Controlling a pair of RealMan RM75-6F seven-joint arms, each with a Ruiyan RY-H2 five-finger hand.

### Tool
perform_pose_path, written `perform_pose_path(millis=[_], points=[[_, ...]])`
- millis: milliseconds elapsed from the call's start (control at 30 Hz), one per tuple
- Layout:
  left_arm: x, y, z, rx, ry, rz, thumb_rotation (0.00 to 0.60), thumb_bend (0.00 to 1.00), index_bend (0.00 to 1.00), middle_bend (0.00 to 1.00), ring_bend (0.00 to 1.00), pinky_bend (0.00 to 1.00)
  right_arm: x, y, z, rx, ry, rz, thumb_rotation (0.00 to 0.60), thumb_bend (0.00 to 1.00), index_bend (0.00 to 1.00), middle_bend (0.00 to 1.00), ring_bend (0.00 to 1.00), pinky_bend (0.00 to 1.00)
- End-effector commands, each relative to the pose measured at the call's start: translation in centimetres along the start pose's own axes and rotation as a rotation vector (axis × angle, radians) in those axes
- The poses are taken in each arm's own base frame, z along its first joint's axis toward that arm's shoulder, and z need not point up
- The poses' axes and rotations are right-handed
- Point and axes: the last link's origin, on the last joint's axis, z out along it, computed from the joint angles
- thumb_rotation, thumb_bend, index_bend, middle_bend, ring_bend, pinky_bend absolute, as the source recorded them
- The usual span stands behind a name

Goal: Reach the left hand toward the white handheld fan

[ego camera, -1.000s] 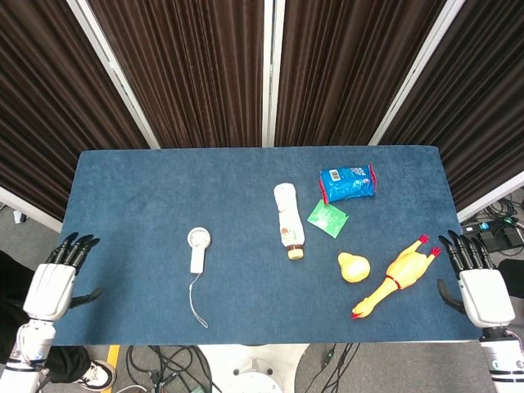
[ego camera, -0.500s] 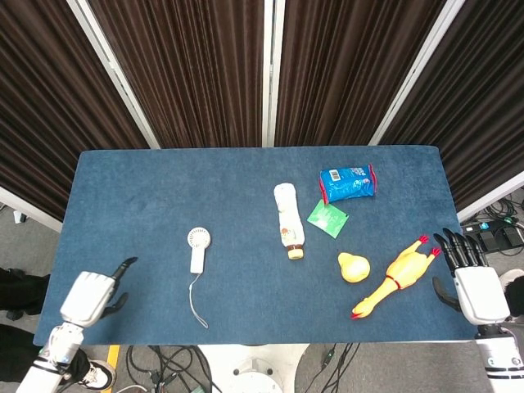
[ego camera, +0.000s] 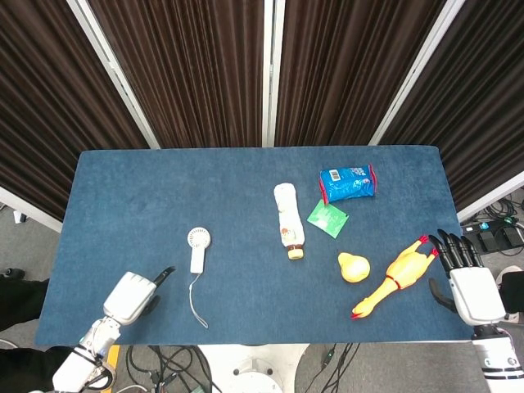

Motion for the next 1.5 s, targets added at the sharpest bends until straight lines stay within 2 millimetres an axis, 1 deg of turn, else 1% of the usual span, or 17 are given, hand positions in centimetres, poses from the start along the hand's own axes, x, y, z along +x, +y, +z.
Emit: perform_pose_path(millis=[33,367,833,1500], points=[[0.2,0.6,1.0,0.004,-0.018,-0.012,0.600,0.41,0.15,0.79,0.83,0.88,-0.1,-0.2,0.1,0.004,-0.002,0.000,0.600,0.33,0.00,0.00,0.00,0.00],[0.2,1.6,3.2,-0.018,-0.021,0.017,0.600,0.41,0.15,0.80,0.83,0.88,-0.4,-0.1,0.3,-0.001,-0.021,-0.003,0.600,0.34,0.00,0.00,0.00,0.00],[-0.5,1.8,6.3,0.002,-0.082,0.027,0.600,0.41,0.16,0.80,0.83,0.87,-0.5,0.5,0.5,-0.013,-0.028,-0.003,0.600,0.34,0.00,0.00,0.00,0.00],[-0.8,1.9,8.3,0.016,-0.127,0.052,0.600,0.41,0.16,0.80,0.83,0.87,-0.7,0.9,0.7,-0.031,-0.045,0.002,0.600,0.34,0.00,0.00,0.00,0.00]])
